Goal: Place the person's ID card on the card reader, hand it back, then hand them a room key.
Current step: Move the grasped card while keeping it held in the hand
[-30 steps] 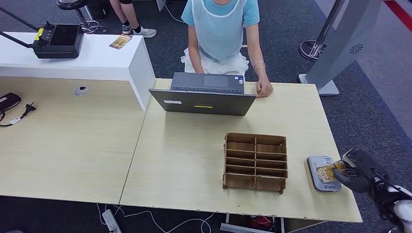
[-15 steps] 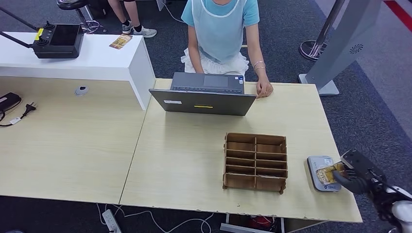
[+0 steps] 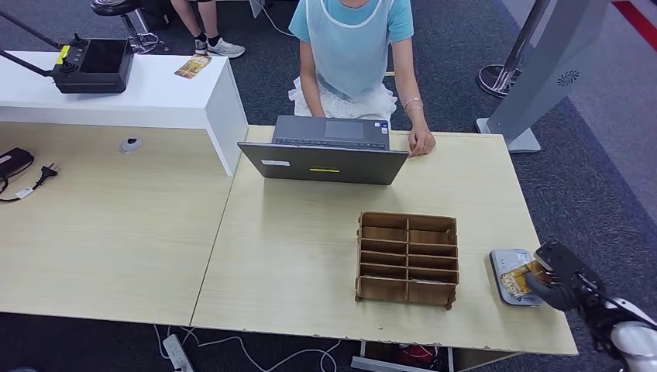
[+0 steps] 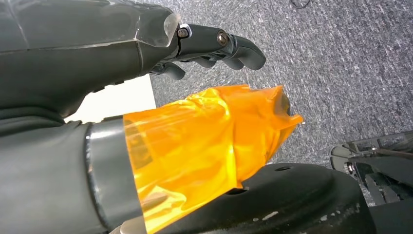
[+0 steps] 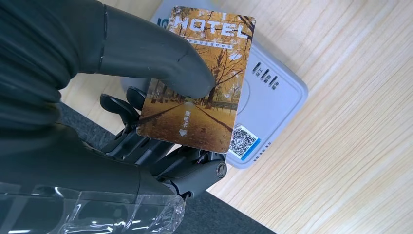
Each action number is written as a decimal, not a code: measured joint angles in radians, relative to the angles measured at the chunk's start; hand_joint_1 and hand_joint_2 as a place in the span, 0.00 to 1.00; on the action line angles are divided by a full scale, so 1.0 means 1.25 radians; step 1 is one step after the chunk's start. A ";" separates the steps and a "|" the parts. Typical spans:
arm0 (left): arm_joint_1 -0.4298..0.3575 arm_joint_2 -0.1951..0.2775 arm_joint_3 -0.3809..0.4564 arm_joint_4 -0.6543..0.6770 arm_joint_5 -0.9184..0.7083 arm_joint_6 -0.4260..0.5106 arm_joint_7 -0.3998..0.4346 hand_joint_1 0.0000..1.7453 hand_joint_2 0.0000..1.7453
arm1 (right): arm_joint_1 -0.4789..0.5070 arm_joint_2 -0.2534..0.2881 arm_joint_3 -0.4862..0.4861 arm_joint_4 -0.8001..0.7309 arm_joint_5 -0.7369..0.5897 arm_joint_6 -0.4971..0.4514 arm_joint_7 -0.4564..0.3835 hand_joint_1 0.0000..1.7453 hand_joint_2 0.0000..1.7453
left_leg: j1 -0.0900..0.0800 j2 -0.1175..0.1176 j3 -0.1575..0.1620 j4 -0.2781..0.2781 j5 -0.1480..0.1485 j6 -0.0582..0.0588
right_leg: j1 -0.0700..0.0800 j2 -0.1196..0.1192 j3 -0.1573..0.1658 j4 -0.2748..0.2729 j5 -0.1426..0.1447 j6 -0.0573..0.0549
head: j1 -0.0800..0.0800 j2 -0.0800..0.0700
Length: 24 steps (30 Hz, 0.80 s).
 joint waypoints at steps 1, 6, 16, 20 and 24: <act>0.000 0.000 0.000 0.000 0.000 0.000 0.000 0.00 0.00 | 0.000 0.002 -0.001 0.000 0.001 0.000 0.000 1.00 1.00 | 0.000 0.000 0.000 0.000 0.000 0.000 | 0.000 0.000 0.000 0.000 0.000 0.000 | 0.000 0.000; 0.000 0.000 0.000 0.000 0.000 0.000 0.000 0.00 0.00 | 0.000 0.008 -0.007 0.000 0.007 -0.001 0.000 1.00 1.00 | 0.000 0.000 0.000 0.000 0.000 0.000 | 0.000 0.000 0.000 0.000 0.000 0.000 | 0.000 0.000; 0.000 0.000 0.000 0.000 0.000 0.001 0.001 0.00 0.00 | 0.001 0.014 -0.017 0.000 0.016 -0.009 0.001 1.00 1.00 | 0.000 0.000 0.000 0.000 0.000 0.000 | 0.000 0.000 0.000 0.000 0.000 0.000 | 0.000 0.000; 0.000 0.000 0.000 0.000 0.000 0.001 0.002 0.00 0.00 | 0.001 0.016 -0.018 0.000 0.021 -0.009 0.002 1.00 1.00 | 0.000 0.000 0.000 0.000 0.000 0.000 | 0.000 0.000 0.000 0.000 0.000 0.000 | 0.000 0.000; 0.000 0.000 0.000 0.000 -0.001 0.001 0.002 0.00 0.00 | 0.001 0.016 -0.019 0.000 0.023 -0.009 0.003 1.00 1.00 | 0.000 0.000 0.000 0.000 0.000 0.000 | 0.000 0.000 0.000 0.000 0.000 0.000 | 0.000 0.000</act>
